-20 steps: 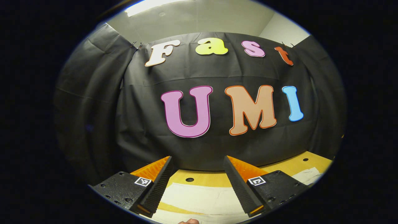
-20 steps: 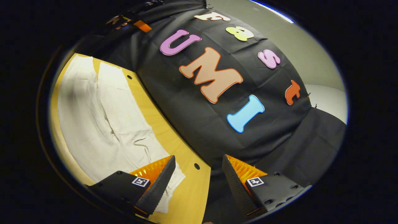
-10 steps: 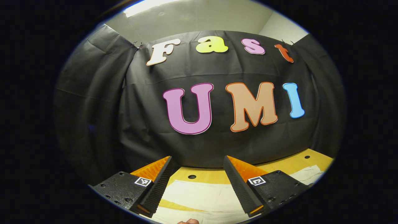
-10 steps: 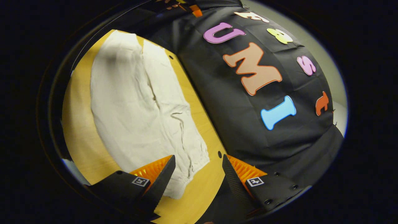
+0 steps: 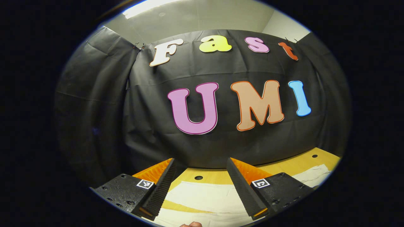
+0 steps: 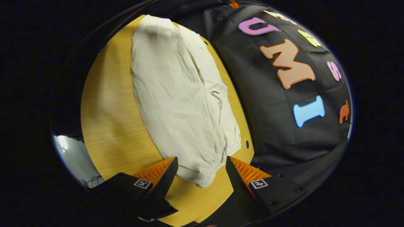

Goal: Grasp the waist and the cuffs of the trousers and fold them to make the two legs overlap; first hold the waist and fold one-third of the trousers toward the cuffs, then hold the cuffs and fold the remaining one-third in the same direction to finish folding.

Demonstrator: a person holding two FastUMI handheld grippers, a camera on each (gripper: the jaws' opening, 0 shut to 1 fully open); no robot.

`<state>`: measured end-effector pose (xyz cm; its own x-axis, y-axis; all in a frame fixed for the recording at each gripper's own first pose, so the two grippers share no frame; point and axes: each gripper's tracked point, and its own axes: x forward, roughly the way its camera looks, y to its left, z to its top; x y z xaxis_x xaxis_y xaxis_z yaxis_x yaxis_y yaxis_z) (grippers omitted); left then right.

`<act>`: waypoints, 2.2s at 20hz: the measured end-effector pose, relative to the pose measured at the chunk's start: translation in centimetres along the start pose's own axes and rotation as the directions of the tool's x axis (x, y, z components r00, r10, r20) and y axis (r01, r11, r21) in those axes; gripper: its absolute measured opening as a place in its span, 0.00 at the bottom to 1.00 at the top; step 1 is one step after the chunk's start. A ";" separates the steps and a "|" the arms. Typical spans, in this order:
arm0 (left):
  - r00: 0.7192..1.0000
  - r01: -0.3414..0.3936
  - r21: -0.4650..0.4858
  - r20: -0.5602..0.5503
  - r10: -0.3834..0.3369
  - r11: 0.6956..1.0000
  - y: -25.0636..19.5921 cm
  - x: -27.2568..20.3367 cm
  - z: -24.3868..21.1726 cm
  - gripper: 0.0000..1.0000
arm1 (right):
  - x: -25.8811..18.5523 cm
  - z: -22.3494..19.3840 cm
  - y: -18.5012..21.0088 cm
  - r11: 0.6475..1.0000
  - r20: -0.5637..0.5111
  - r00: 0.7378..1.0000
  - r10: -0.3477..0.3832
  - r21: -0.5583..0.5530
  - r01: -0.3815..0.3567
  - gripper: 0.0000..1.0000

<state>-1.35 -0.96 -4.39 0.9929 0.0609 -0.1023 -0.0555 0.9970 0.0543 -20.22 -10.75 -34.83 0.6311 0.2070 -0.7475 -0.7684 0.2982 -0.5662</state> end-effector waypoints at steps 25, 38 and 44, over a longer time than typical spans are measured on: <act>0.997 -0.055 0.098 -0.050 0.061 0.994 3.7 -2.6 -2.8 0.96 | 6.9 -1.6 2.2 0.990 -0.114 0.992 0.045 -0.126 -0.060 0.12; 0.961 0.049 0.490 -0.262 0.093 0.870 12.9 -7.3 -12.8 0.96 | 6.8 -1.5 2.1 0.997 -0.144 0.987 0.075 0.011 -0.074 0.07; 0.878 0.269 0.567 -0.477 0.043 0.779 14.3 -11.3 -22.0 0.96 | 6.8 -1.7 2.1 0.997 -0.147 0.987 0.071 0.008 -0.071 0.07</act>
<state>-15.72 13.69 -24.35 0.8192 0.1194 -0.5609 0.2839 0.7655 0.5775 -17.68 -10.27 -41.66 0.5523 0.0887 -0.8289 -0.8105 0.2899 -0.5090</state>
